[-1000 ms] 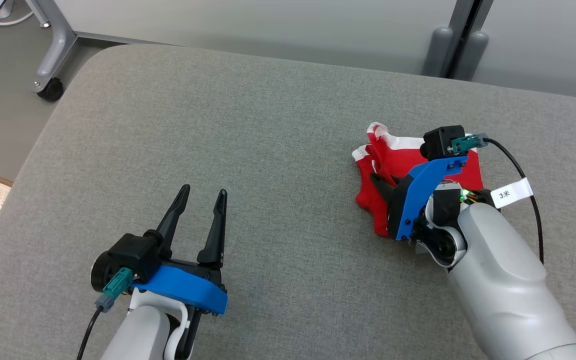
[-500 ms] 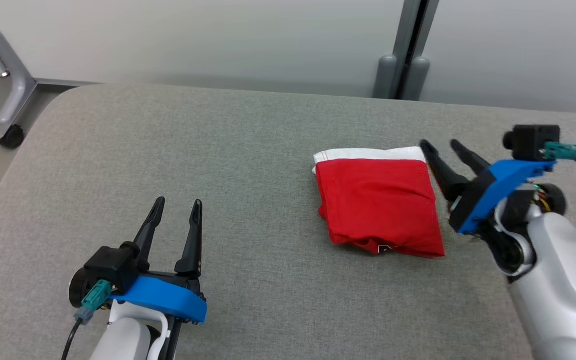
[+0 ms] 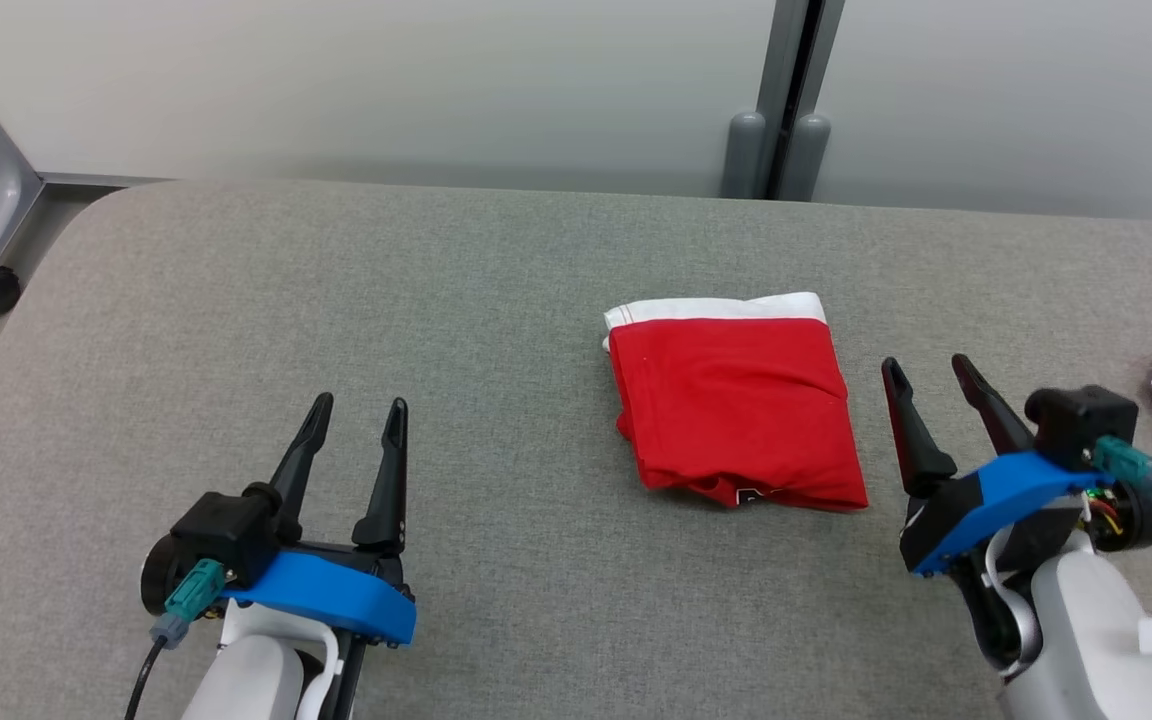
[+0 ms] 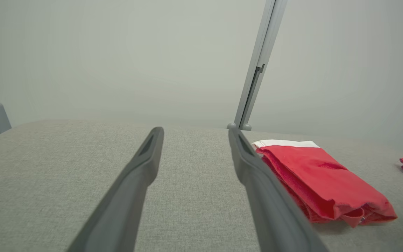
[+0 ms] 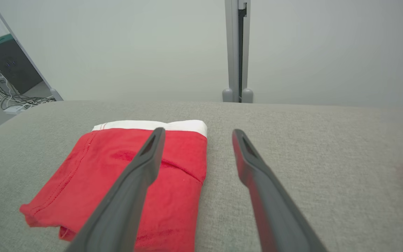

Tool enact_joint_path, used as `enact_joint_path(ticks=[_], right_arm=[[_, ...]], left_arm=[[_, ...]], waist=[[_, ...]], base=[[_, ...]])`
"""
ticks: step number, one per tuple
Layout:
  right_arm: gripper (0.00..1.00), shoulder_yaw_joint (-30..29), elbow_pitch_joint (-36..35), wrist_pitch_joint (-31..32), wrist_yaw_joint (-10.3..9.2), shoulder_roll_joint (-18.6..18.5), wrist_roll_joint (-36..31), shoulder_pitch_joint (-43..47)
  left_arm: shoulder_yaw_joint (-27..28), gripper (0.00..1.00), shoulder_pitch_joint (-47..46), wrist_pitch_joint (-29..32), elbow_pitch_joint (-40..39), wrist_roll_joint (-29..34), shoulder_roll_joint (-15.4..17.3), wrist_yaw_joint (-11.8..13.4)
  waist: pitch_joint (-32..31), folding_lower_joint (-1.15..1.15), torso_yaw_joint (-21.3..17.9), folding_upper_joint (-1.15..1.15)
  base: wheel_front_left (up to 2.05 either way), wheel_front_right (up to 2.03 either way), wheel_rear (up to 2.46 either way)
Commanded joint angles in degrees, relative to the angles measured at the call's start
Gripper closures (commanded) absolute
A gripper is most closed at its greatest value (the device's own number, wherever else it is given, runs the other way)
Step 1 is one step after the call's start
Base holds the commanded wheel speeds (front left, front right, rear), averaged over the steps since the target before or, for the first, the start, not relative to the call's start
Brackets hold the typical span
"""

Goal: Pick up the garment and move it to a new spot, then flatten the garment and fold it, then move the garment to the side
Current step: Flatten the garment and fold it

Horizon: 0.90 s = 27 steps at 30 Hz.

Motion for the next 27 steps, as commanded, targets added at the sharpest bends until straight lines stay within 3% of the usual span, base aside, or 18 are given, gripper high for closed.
enact_joint_path(ticks=[1, 9, 17, 27], right_arm=[[0.00, -0.6, -1.1, -2.3, 0.01, 0.7, -0.7, 2.4], [0.00, 0.0, -8.8, -9.2, 0.02, 2.9, -1.7, 11.5], [0.00, -1.5, -16.1, -7.9, 0.01, 3.1, -1.3, 17.7], [0.00, -3.3, -17.9, -5.9, 0.01, 3.1, -1.9, 21.3]], left_arm=[[0.7, 0.00, 0.4, -0.2, 0.0, 0.4, 0.0, -0.1], [4.9, 0.00, 4.2, -0.2, -0.6, 1.2, 0.0, 0.2], [9.4, 0.00, 9.0, -0.2, -1.6, 2.3, -0.5, 0.8], [11.8, 0.00, 12.0, -0.2, -1.5, 4.1, -1.4, 0.5]], waist=[[-0.6, 0.00, -0.7, 0.00], [-3.1, 0.00, -4.6, 0.00], [-5.1, 0.00, -8.0, 0.00], [-7.1, 0.00, -9.5, 0.00]], base=[[0.00, 0.00, 0.00], [0.00, 0.00, 0.00], [0.00, 0.00, 0.00], [0.00, 0.00, 0.00]])
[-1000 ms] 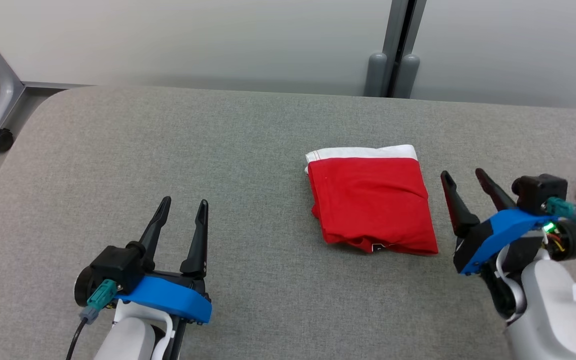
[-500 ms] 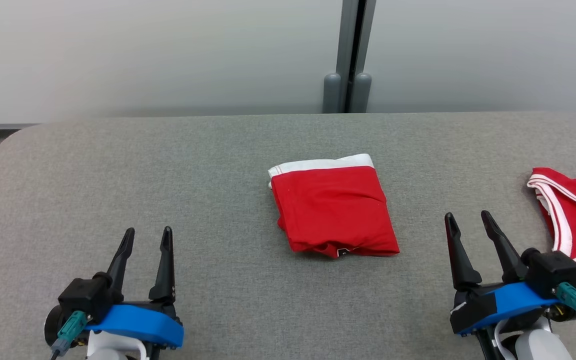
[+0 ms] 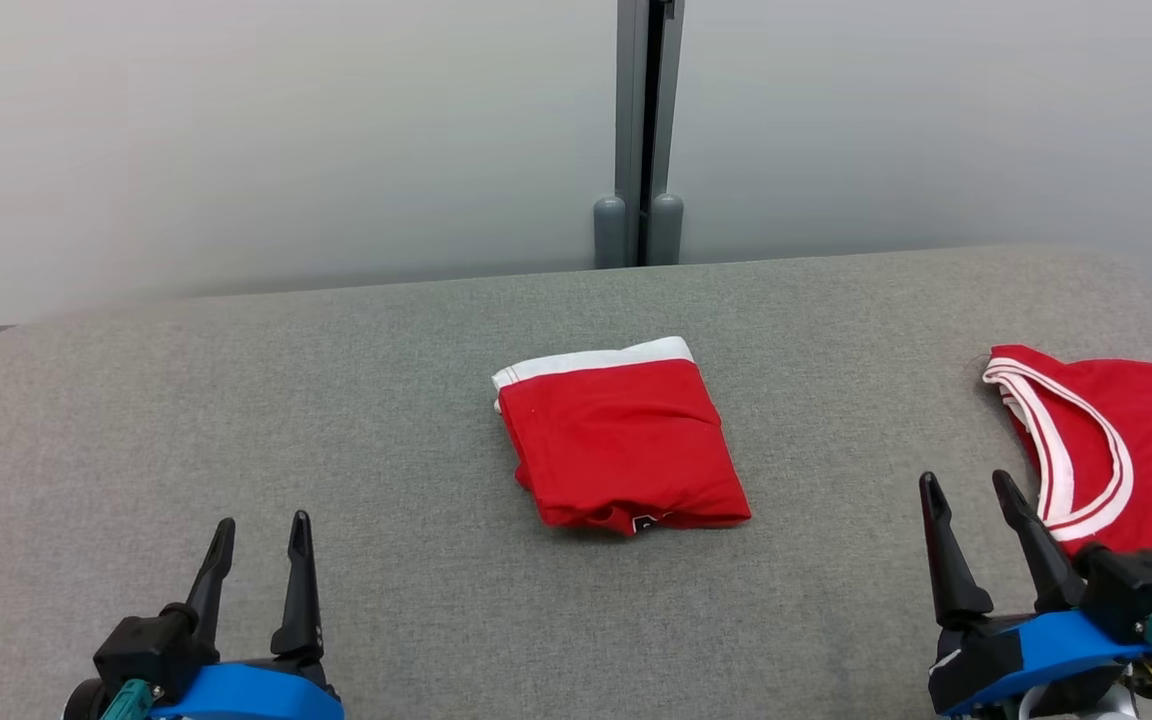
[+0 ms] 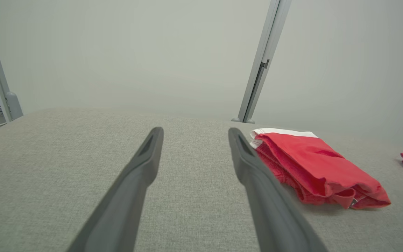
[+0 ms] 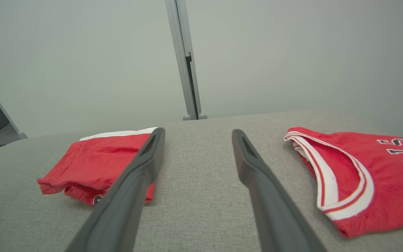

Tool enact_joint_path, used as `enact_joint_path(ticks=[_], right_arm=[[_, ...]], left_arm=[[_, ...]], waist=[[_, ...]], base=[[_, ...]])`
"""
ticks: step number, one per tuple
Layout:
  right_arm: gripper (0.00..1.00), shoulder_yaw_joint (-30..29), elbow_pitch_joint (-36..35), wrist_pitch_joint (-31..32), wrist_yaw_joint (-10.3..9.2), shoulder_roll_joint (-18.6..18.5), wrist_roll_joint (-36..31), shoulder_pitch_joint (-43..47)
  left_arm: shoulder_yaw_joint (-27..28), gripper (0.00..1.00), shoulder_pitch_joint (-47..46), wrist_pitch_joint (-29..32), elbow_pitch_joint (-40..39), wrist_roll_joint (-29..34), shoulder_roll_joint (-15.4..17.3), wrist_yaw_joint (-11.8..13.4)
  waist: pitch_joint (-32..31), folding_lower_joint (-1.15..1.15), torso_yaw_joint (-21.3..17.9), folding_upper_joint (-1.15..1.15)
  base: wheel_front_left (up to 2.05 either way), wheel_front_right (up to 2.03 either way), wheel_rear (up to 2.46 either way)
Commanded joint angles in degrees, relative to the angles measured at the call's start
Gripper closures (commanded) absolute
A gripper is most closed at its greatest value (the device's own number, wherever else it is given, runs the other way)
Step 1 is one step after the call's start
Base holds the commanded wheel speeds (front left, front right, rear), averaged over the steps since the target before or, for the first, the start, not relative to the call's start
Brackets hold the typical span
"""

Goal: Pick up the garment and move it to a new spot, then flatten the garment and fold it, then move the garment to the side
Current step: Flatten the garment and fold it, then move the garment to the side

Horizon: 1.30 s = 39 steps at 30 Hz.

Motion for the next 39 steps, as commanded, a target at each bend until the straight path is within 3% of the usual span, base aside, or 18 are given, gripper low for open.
enact_joint_path(ticks=[1, 32, 36, 39], right_arm=[[0.00, -0.2, 0.2, 0.5, 0.01, 0.0, -0.2, 1.1], [0.00, 0.3, 4.1, 1.6, 0.01, 0.0, -1.0, 1.4], [0.00, 1.5, 4.3, 3.6, 0.01, 0.0, -0.7, -0.6], [0.00, 1.6, 5.7, 9.8, 0.01, 0.0, -0.5, -3.6]], left_arm=[[0.4, 0.00, 0.6, -0.2, 0.3, 0.5, 0.0, -0.2], [0.3, 0.00, -1.1, -0.3, 2.7, 1.3, -0.1, -0.7], [-0.1, 0.00, -1.5, -0.3, 2.7, 1.2, -0.1, -0.7], [-0.4, 0.00, -1.8, -0.3, 2.4, 1.2, 0.0, -0.8]], waist=[[-0.2, 0.01, -0.2, 0.00], [-0.3, 0.01, 1.9, 0.00], [0.1, 0.01, 2.5, 0.00], [0.7, 0.01, 3.0, 0.00]], base=[[0.00, 0.00, 0.00], [0.00, 0.00, 0.00], [0.00, 0.00, 0.00], [0.00, 0.00, 0.00]])
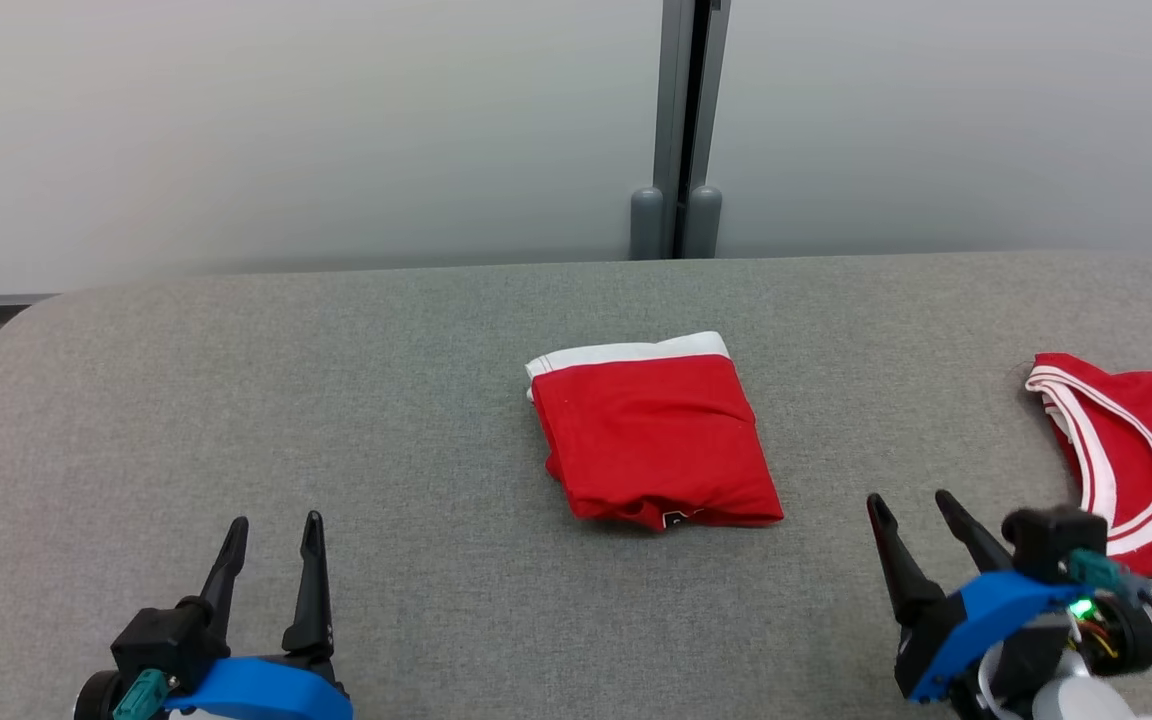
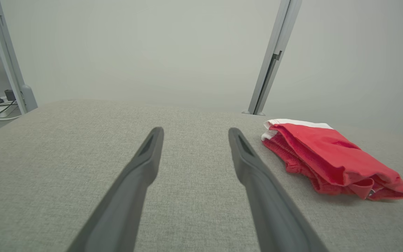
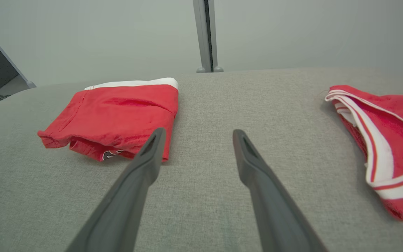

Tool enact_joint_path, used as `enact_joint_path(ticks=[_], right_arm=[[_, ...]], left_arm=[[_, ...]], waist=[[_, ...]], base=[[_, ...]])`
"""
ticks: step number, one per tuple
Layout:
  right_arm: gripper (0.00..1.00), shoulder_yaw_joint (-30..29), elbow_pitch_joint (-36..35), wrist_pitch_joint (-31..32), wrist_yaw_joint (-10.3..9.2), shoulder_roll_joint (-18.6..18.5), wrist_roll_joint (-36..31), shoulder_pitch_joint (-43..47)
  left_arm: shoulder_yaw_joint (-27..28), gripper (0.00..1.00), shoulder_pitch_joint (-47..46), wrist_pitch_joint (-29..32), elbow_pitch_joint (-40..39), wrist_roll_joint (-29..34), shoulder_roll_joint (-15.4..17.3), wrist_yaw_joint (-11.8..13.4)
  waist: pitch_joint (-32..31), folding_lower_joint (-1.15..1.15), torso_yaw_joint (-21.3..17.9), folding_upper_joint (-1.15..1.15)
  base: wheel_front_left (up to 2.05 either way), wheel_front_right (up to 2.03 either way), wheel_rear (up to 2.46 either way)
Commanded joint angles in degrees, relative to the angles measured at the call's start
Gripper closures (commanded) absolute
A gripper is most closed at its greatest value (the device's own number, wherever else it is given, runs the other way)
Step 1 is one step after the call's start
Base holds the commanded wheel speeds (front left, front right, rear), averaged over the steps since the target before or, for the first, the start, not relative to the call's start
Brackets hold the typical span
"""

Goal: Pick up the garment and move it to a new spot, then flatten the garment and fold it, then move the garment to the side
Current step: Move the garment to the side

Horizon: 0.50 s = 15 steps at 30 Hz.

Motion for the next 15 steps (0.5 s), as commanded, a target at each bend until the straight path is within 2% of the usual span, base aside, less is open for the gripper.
enact_joint_path(ticks=[1, 7, 9, 11, 15], right_arm=[[0.00, 0.3, 0.3, 3.0, 0.02, -0.1, 0.7, -2.6], [0.00, -0.8, 4.3, 21.0, 0.02, -0.1, 2.8, -14.3], [0.00, -1.7, 6.7, 25.1, 0.02, -0.1, 4.2, -19.0], [0.00, -2.8, 9.9, 27.9, 0.02, -0.1, 6.0, -22.8], [0.00, -6.2, 17.2, 29.4, 0.02, -0.1, 4.4, -30.1]], left_arm=[[0.0, 0.00, -1.0, -0.3, -0.3, 0.1, 0.1, -0.4], [-1.8, 0.00, -4.0, -0.3, -1.5, 0.3, 0.5, -0.4], [-2.4, 0.00, -5.4, -0.3, -2.0, 0.5, 0.5, -0.5], [-3.3, 0.00, -6.6, -0.3, -2.3, 0.6, 0.5, -0.3], [-5.2, 0.00, -9.4, -0.3, -3.0, 0.5, 0.4, -0.4]], waist=[[0.6, 0.00, 0.4, 0.00], [4.5, 0.00, 2.8, 0.00], [6.1, 0.00, 4.0, 0.00], [7.7, 0.00, 5.5, 0.00], [11.2, 0.00, 8.1, 0.00]], base=[[0.00, 0.00, 0.00], [0.00, 0.00, 0.00], [0.00, 0.00, 0.00], [0.00, 0.00, 0.00], [0.00, 0.00, 0.00]])
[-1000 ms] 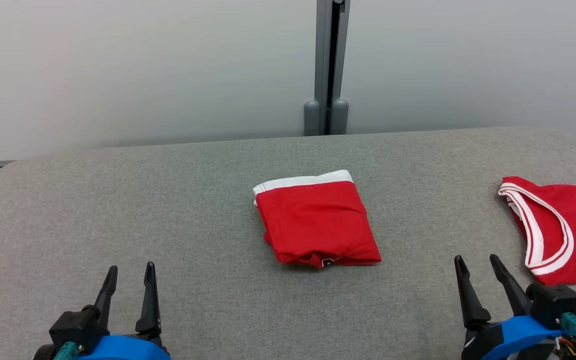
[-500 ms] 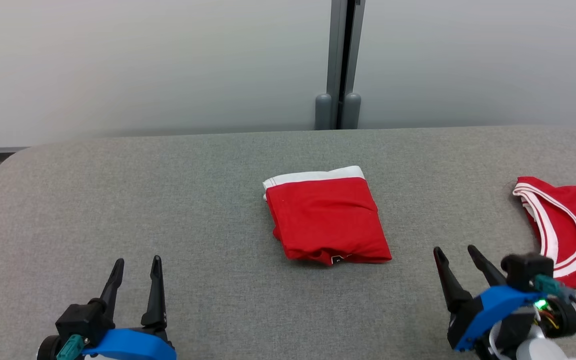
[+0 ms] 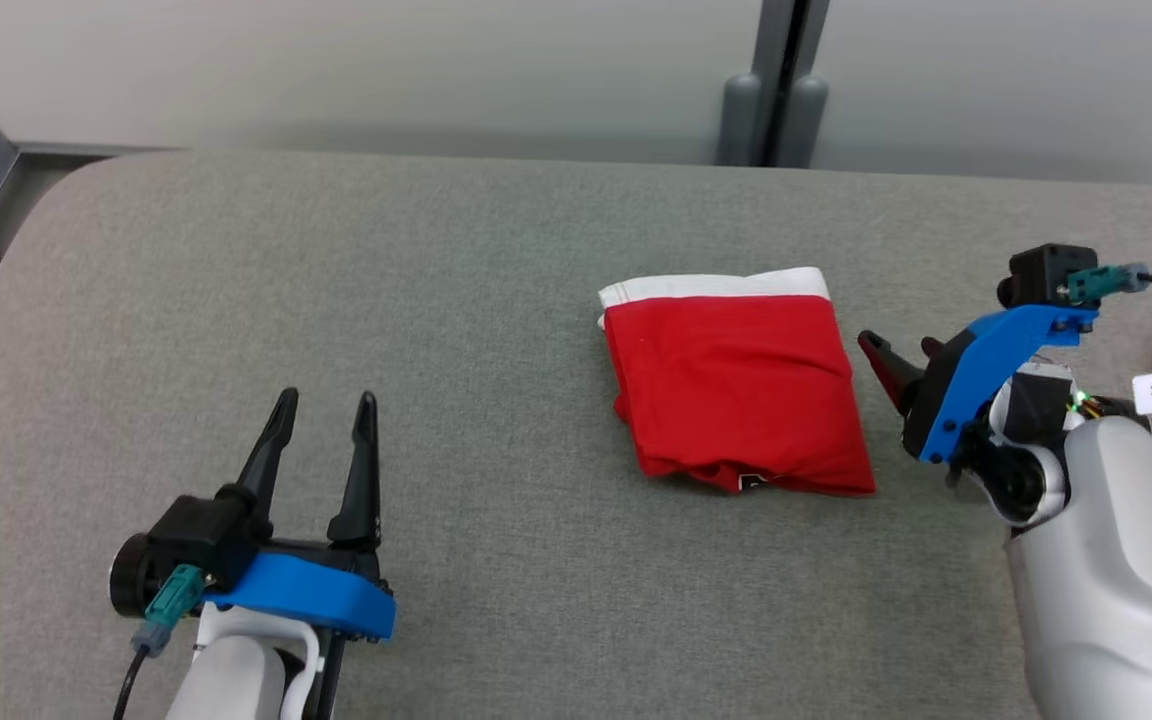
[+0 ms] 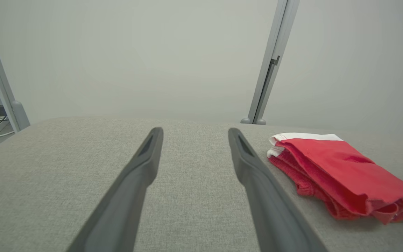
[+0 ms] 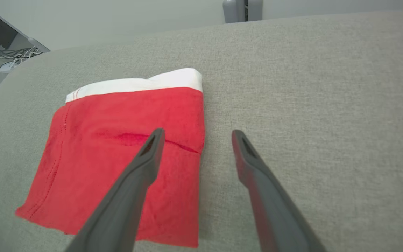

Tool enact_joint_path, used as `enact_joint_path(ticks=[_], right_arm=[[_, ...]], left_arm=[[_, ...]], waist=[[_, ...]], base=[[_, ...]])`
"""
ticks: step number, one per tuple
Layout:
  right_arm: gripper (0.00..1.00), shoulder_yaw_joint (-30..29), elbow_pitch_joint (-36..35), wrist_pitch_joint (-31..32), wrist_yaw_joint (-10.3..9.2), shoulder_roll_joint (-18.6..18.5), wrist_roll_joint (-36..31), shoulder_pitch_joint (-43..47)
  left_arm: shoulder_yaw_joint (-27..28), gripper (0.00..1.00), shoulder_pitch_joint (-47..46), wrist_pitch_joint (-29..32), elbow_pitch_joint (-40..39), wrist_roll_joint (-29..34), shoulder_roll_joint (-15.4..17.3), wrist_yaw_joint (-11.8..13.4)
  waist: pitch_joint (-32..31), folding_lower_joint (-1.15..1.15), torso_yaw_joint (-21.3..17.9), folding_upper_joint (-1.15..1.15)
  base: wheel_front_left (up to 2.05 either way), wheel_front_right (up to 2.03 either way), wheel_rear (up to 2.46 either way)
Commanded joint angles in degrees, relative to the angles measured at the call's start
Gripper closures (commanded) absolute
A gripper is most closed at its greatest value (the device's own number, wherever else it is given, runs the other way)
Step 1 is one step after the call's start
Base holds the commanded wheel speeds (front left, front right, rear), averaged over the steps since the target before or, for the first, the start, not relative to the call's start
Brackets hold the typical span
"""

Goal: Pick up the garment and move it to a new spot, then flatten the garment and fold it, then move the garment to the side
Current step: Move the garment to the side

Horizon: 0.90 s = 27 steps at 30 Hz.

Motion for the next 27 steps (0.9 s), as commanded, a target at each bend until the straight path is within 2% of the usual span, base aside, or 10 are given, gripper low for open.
enact_joint_path(ticks=[1, 5, 11, 12, 13, 19, 24, 27], right_arm=[[0.00, -1.5, 2.5, 0.1, 0.03, -0.2, -0.9, -2.6], [0.00, -4.7, 11.0, -0.5, 0.03, -0.1, -1.9, -7.2], [0.00, -4.2, 21.5, -0.8, 0.02, -0.1, -4.1, -10.3], [0.07, -3.4, 22.6, -1.0, 0.03, 0.1, -4.3, -10.3], [0.99, -2.5, 23.6, -1.1, 0.03, 0.2, -4.7, -10.5], [1.00, 5.9, 22.0, -0.6, 0.01, -0.7, -5.7, -13.2], [1.00, 14.2, 16.4, 2.8, 0.02, -2.5, 0.1, -15.6], [1.00, 21.7, 11.4, 5.0, 0.03, -5.6, 3.6, -15.9]], left_arm=[[-0.8, 0.00, -1.6, -0.2, -0.3, 0.3, -0.1, -0.1], [-2.7, 0.00, -3.6, -0.3, 0.0, -0.2, -0.3, -0.1], [-3.8, 0.00, -4.6, -0.3, 0.6, -0.8, -0.4, -0.1], [-3.7, 0.00, -4.7, -0.3, 0.7, -0.9, -0.4, -0.1], [-3.5, 0.00, -4.6, -0.3, 0.7, -0.9, -0.3, -0.1], [-1.3, 0.00, -2.7, -0.3, 0.3, -0.9, 0.0, -0.1], [0.3, 0.00, -1.6, -0.2, -0.8, -0.5, 0.3, -0.1], [0.6, 0.00, -1.1, -0.3, -1.3, -0.1, 0.2, -0.1]], waist=[[3.6, -0.01, 3.3, 0.00], [5.6, -0.01, 5.6, 0.00], [6.9, -0.01, 6.8, 0.00], [6.9, -0.01, 6.7, 0.00], [6.8, -0.01, 6.5, 0.00], [5.3, -0.01, 2.0, 0.00], [3.9, -0.01, -4.6, 0.00], [3.2, -0.01, -8.9, 0.00]], base=[[0.00, 0.00, 0.00], [0.00, 0.00, 0.00], [0.00, 0.00, 0.00], [0.00, 0.00, 0.00], [0.00, 0.00, 0.00], [0.00, 0.00, 0.00], [0.00, 0.00, 0.00], [0.00, 0.00, 0.00]])
